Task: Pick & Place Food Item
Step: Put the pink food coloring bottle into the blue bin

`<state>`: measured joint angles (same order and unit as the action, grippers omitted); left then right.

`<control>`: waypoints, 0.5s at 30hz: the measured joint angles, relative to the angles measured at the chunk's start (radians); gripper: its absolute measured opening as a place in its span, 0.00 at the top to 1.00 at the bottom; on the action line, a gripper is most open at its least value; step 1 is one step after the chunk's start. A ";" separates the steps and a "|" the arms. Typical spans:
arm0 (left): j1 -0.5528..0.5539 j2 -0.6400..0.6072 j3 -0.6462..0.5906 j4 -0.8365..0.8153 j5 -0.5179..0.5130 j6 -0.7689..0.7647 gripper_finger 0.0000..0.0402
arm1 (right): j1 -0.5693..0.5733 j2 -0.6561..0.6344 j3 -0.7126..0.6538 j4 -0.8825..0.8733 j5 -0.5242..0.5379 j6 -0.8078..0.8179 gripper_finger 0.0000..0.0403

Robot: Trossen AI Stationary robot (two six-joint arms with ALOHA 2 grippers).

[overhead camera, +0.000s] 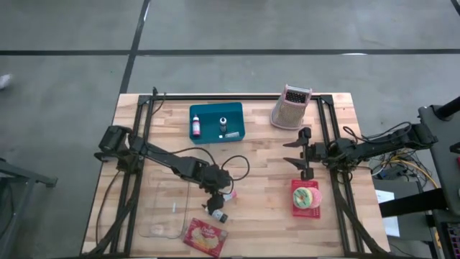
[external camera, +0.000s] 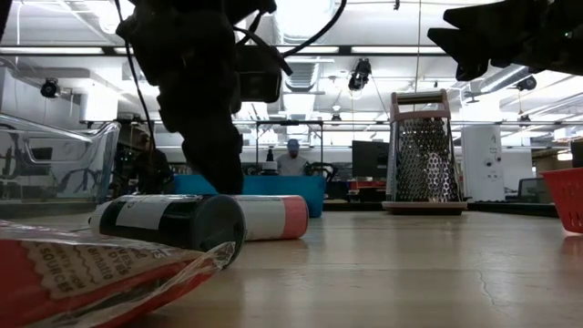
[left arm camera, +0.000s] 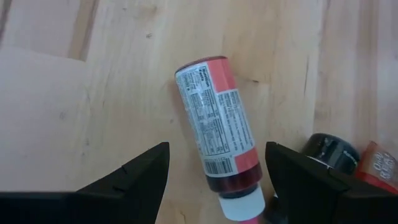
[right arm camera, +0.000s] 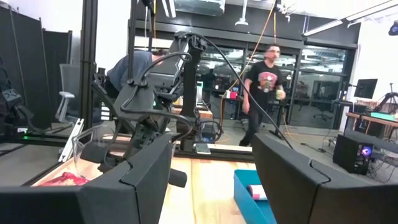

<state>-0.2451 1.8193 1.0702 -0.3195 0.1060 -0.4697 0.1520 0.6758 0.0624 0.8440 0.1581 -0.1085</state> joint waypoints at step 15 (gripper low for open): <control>0.000 0.047 -0.001 -0.024 -0.047 0.018 0.33 | 0.000 0.000 0.007 -0.002 0.000 -0.004 0.46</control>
<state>-0.2451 1.8668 1.0695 -0.3436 0.0586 -0.4521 0.1519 0.6758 0.0692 0.8425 0.1583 -0.1120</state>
